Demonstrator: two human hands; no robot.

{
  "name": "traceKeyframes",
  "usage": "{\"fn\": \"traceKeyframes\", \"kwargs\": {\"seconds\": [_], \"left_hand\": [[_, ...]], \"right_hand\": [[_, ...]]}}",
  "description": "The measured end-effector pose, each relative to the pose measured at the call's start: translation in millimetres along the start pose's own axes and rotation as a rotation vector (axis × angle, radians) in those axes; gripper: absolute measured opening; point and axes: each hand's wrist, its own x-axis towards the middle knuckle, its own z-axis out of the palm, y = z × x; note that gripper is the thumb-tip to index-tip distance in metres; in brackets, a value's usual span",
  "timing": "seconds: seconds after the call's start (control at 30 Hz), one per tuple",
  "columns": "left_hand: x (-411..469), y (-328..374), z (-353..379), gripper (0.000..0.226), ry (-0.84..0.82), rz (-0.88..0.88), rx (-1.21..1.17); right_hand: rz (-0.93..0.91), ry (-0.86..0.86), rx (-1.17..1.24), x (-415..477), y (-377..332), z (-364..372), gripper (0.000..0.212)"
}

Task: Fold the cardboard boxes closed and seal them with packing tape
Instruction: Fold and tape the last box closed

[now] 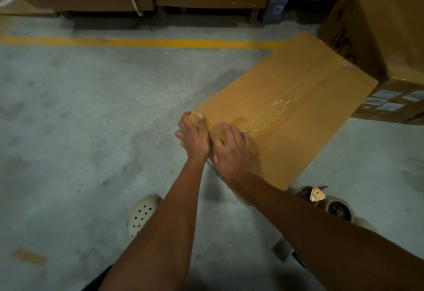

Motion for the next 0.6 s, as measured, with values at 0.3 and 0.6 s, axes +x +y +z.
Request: {"fn": "traceKeyframes", "kwargs": {"seconds": [0.3,0.6], "left_hand": [[-1,6,3,0.045,0.078,0.058,0.082],[-5,3,16,0.049,0.143,0.153,-0.047]], "right_hand": [[-0.143,-0.236,-0.042,-60,32,3,0.085],[0.022,-0.047,-0.020,-93,42,8,0.056]]}}
